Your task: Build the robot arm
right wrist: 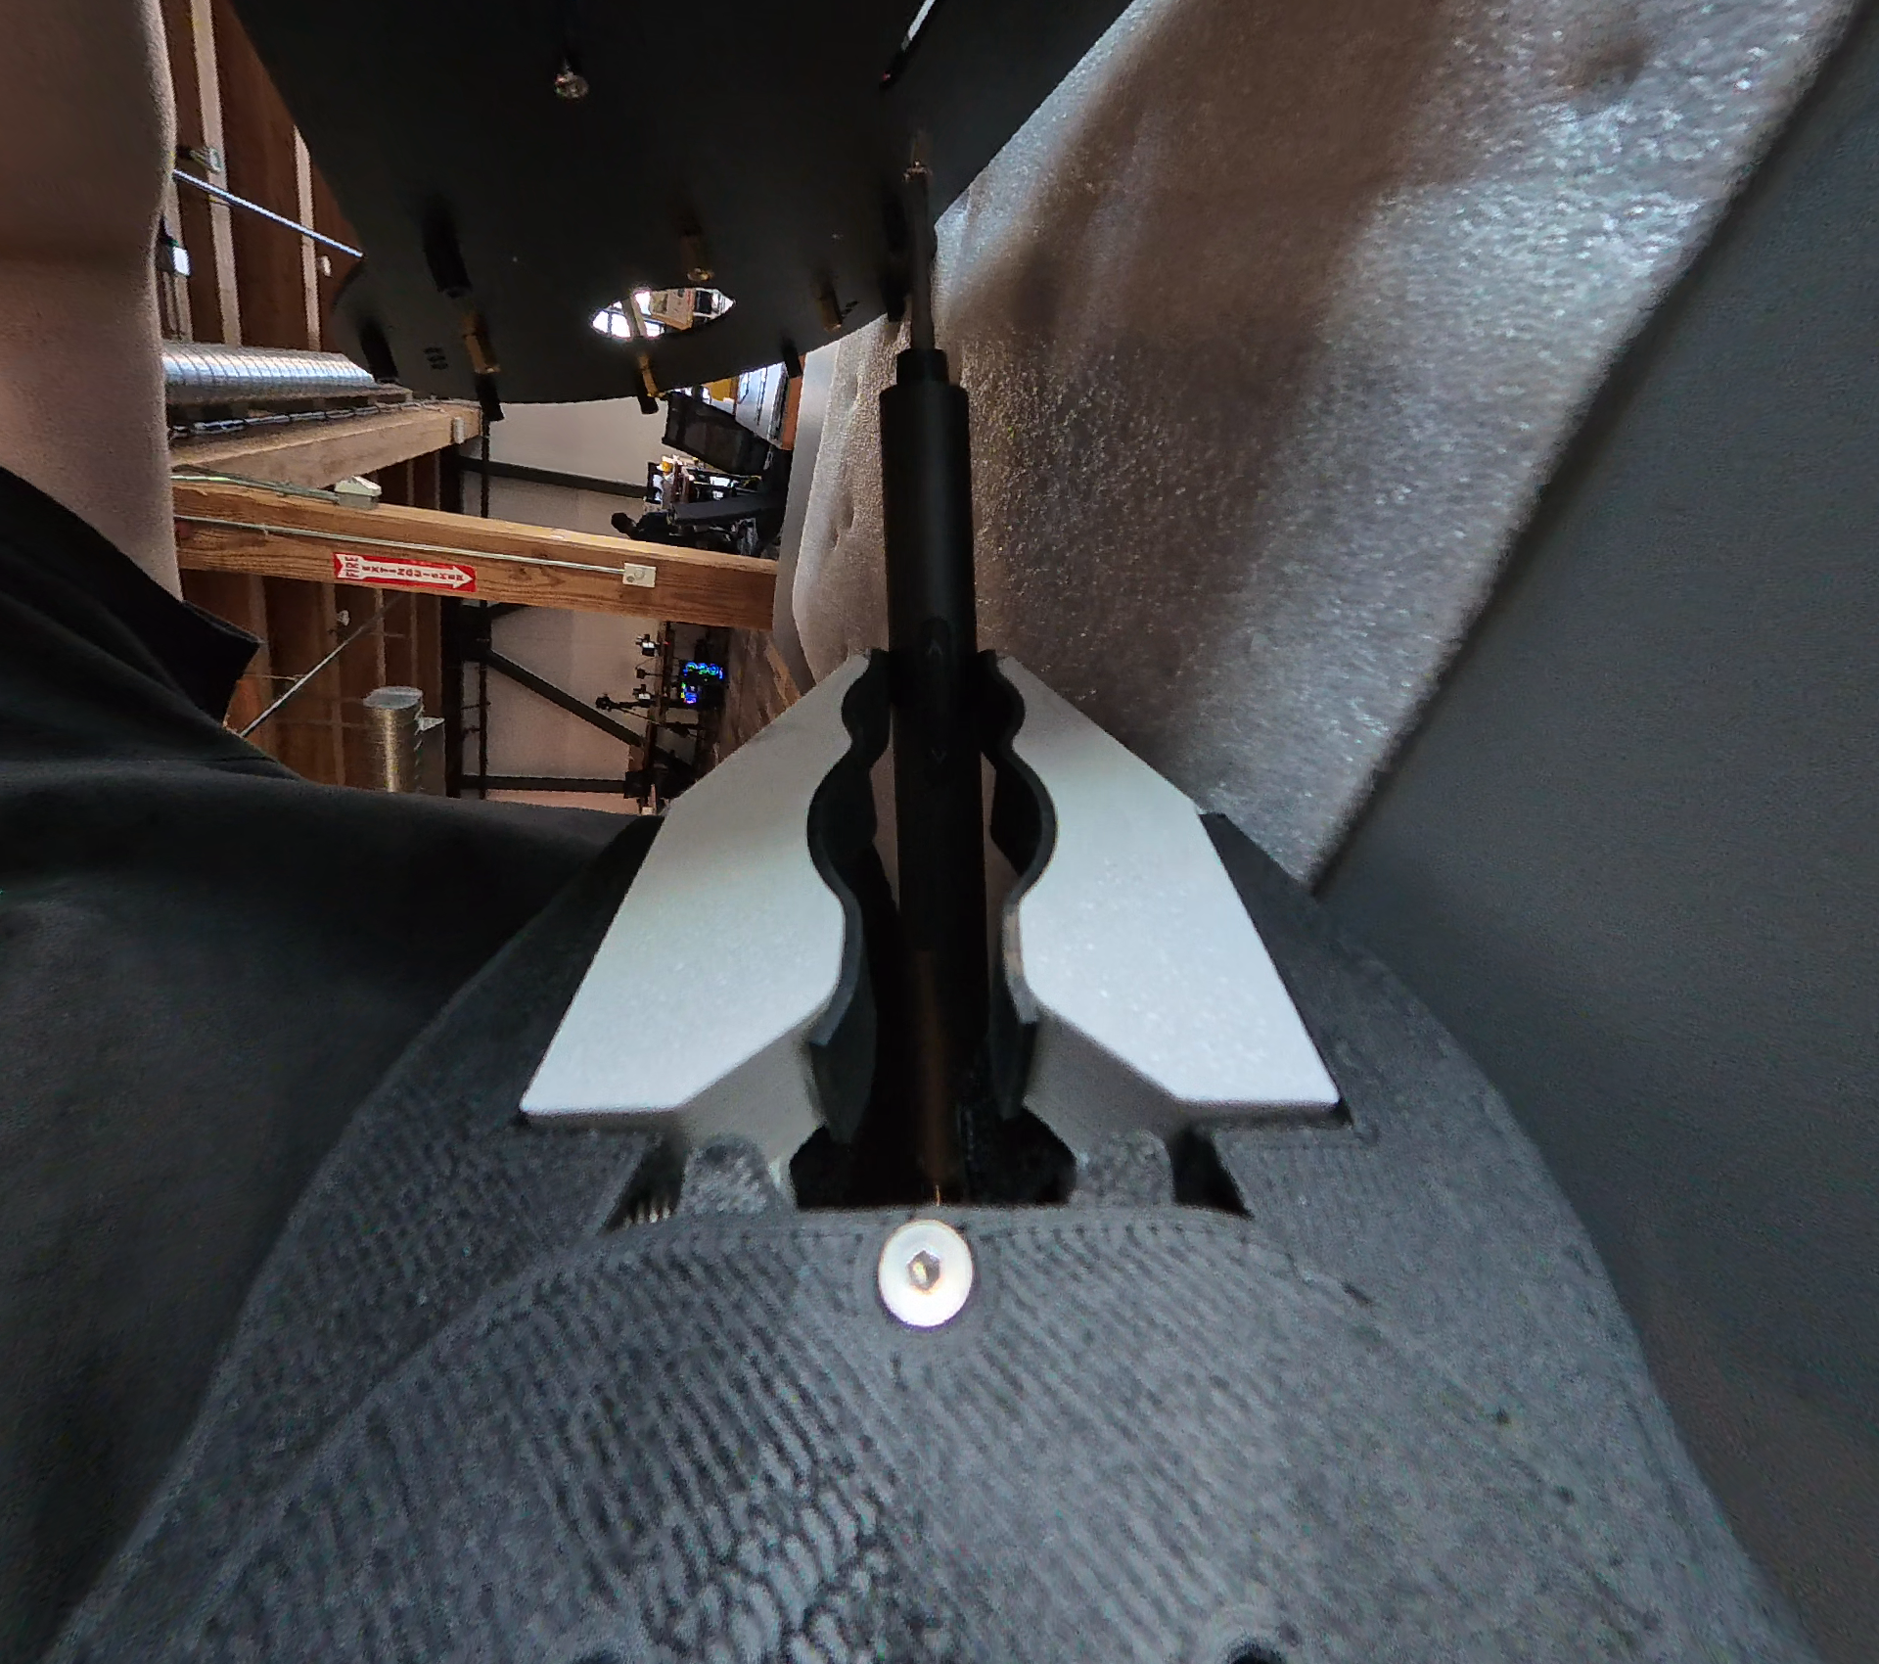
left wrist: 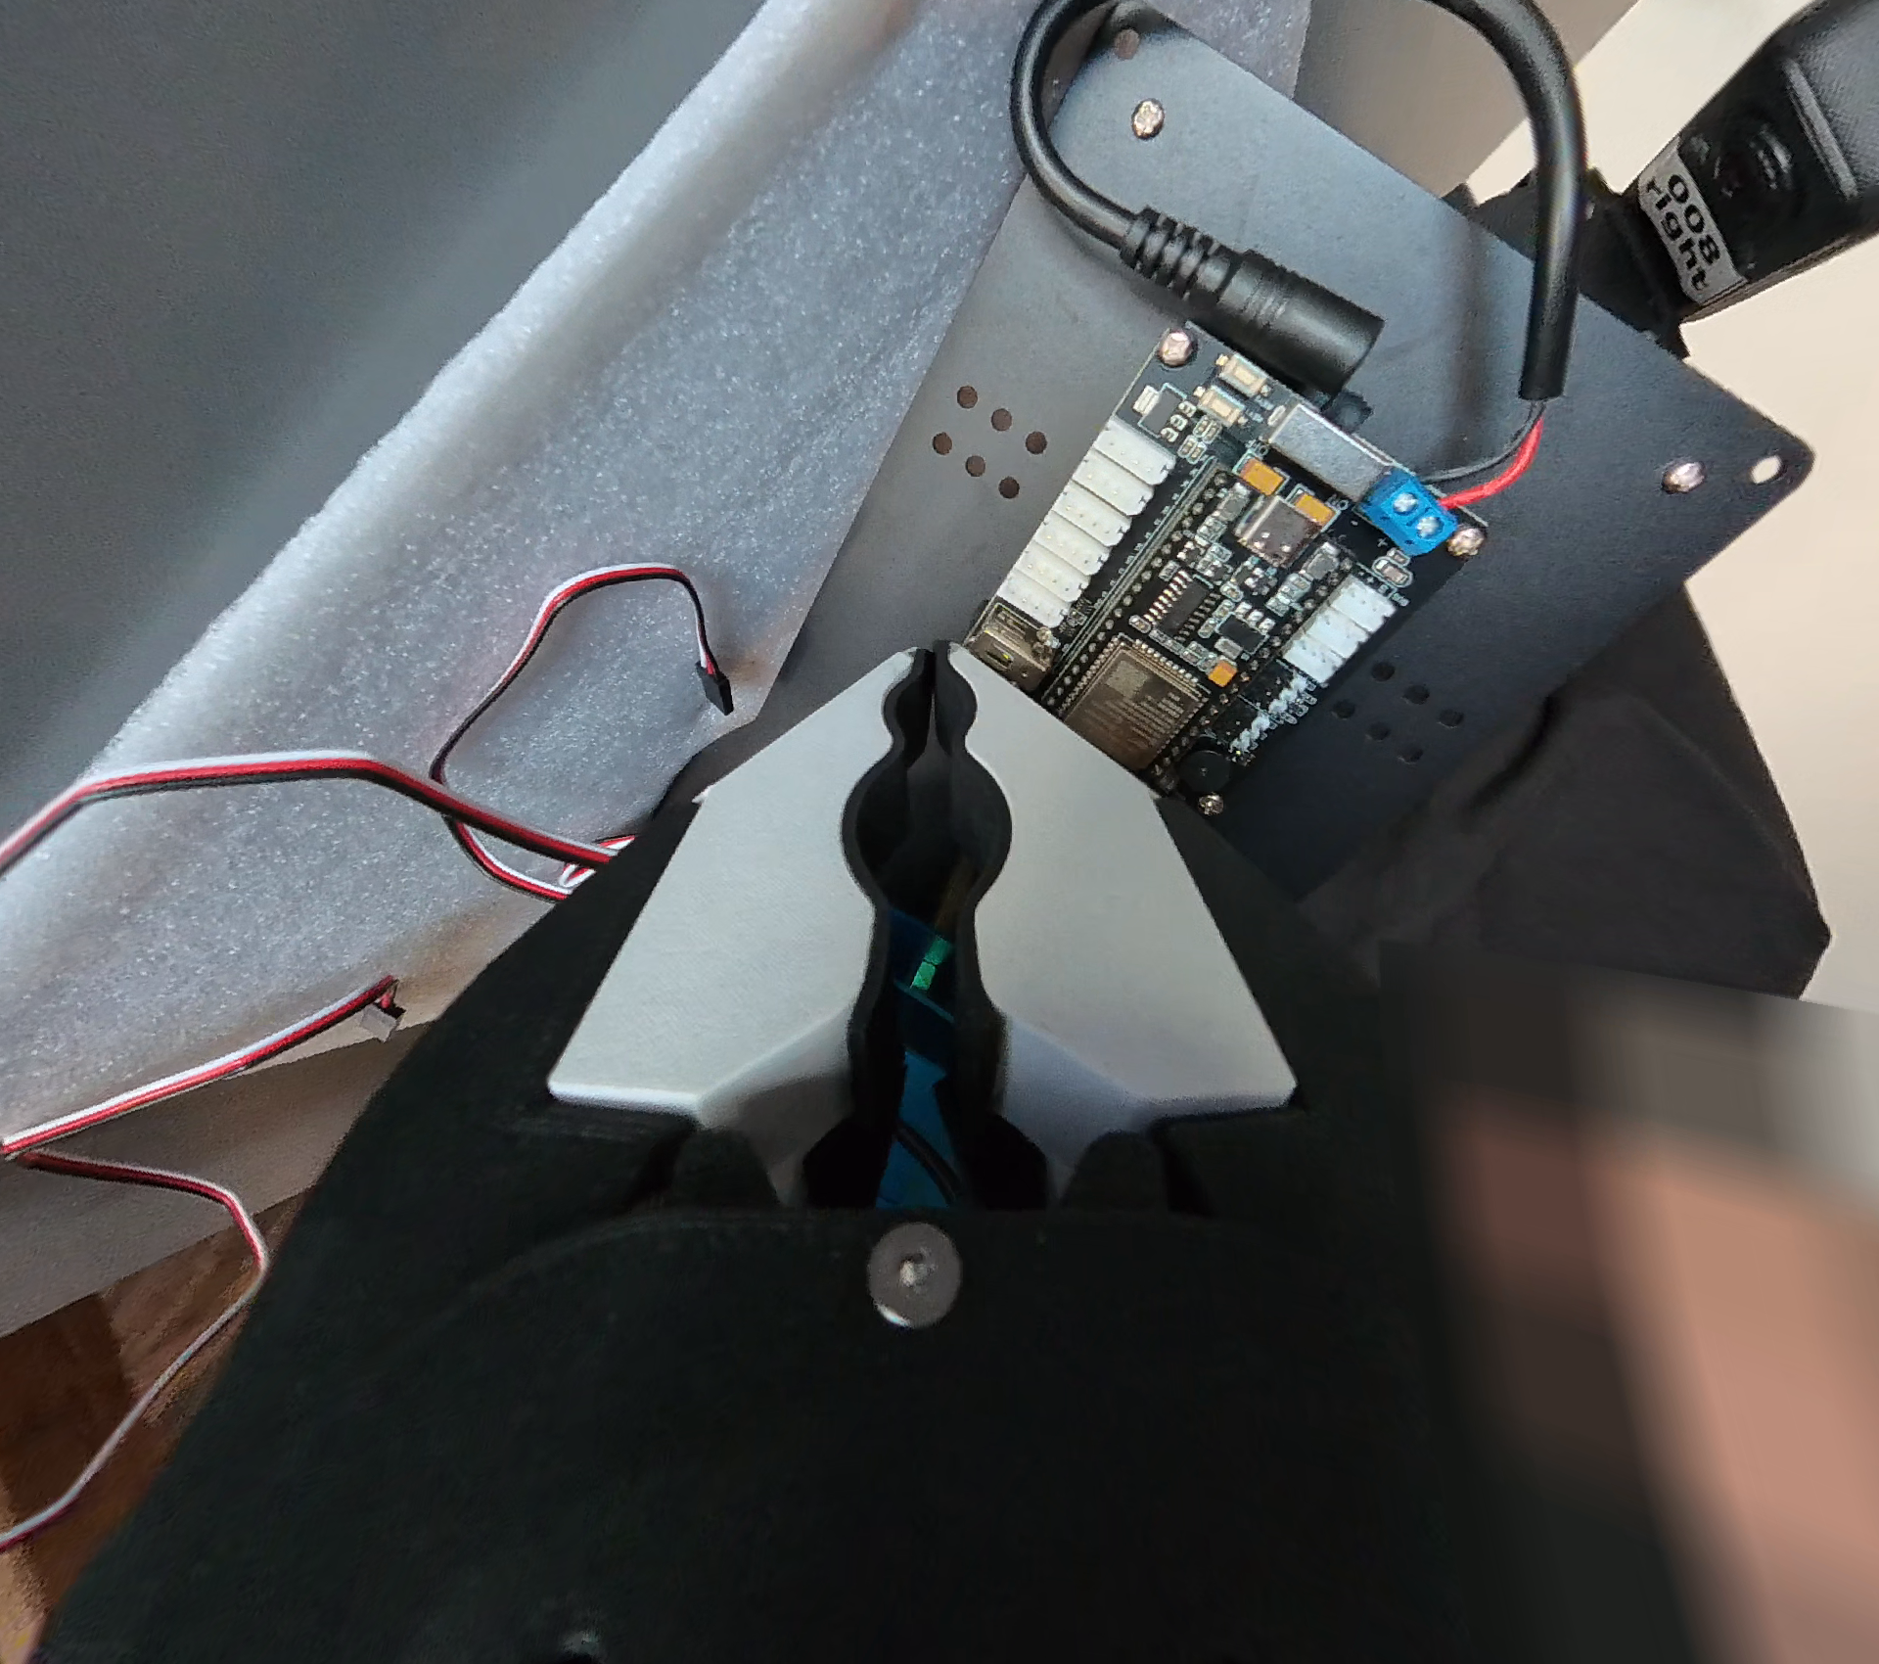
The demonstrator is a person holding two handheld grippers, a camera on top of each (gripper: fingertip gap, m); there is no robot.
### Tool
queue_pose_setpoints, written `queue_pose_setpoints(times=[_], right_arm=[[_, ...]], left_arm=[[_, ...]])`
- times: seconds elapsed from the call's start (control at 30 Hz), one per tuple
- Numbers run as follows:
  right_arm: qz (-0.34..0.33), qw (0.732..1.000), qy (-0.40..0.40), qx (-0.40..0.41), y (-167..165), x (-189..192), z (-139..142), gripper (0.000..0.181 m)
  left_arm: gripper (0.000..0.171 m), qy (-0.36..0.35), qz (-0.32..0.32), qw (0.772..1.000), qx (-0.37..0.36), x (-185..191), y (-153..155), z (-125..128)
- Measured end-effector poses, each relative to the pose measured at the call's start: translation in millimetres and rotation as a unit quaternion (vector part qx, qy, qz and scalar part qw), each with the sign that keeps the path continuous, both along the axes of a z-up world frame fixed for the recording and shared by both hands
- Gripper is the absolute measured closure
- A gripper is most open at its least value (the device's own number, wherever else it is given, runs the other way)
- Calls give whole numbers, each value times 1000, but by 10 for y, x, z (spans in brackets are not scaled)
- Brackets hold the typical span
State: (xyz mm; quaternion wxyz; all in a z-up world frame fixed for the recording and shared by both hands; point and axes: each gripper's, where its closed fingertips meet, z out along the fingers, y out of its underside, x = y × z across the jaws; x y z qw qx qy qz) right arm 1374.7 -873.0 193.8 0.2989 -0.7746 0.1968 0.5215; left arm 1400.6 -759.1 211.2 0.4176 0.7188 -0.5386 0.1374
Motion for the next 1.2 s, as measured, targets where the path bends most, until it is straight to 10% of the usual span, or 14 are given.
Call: queue_pose_setpoints(times=[0.83,1.2], right_arm=[[4,1000,-3,-2,-5,-12,-8,165],[8,1000,1,1,-9,-16,-1,165]], left_arm=[[171,55,49,997,-9,-23,77,39],[171,-31,6,997,71,27,262,219]])
